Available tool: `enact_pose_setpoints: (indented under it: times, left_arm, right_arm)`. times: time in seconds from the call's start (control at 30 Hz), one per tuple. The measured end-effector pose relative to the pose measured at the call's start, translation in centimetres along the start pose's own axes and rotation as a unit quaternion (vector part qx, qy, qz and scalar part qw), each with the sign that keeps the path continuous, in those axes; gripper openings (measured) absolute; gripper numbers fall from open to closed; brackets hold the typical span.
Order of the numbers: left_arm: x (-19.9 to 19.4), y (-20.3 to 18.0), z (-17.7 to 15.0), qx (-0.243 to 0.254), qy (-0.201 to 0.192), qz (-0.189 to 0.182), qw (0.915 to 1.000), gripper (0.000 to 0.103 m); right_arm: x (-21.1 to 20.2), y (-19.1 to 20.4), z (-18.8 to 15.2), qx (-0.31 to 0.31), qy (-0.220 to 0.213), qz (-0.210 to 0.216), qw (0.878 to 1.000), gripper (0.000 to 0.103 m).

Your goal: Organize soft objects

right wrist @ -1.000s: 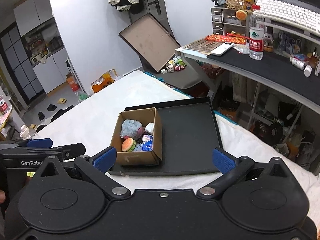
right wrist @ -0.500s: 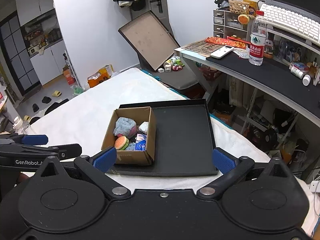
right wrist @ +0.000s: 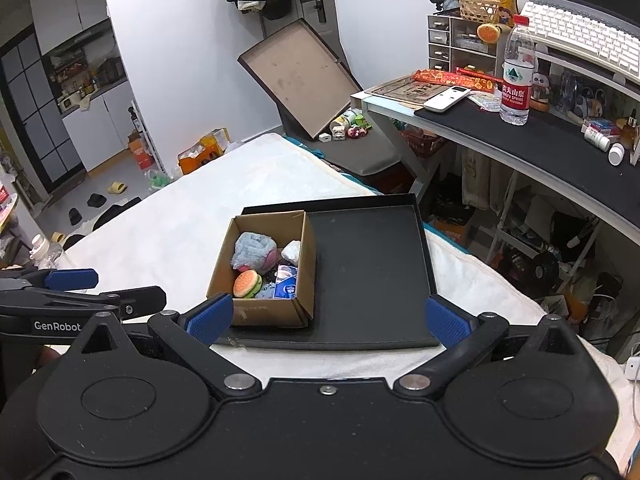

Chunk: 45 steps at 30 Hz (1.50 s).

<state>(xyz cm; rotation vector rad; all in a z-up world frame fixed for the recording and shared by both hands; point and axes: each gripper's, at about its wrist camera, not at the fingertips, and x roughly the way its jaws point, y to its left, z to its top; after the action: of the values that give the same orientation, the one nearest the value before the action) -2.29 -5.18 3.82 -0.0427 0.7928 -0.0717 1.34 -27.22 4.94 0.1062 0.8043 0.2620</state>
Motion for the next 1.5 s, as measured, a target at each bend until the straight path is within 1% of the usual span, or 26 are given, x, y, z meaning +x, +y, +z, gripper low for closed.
enact_pose_setpoints:
  times: [0.9,1.27,1.5]
  left_arm:
    - [-0.19,0.2,-0.12,0.003,-0.003,0.004,1.0,0.102]
    - [-0.16,0.09,-0.28,0.002,0.0,0.006,1.0,0.102]
    - [0.21,0.05,-0.33,0.0,0.008,0.004,1.0,0.102]
  right_arm:
    - [0.09,-0.22,0.04,0.008,0.005,0.002,1.0,0.103]
    - [0.08,-0.25,-0.13,0.01,0.005,0.003,1.0,0.103]
    - [0.17,-0.28,-0.14,0.011,0.007,0.005,1.0,0.103]
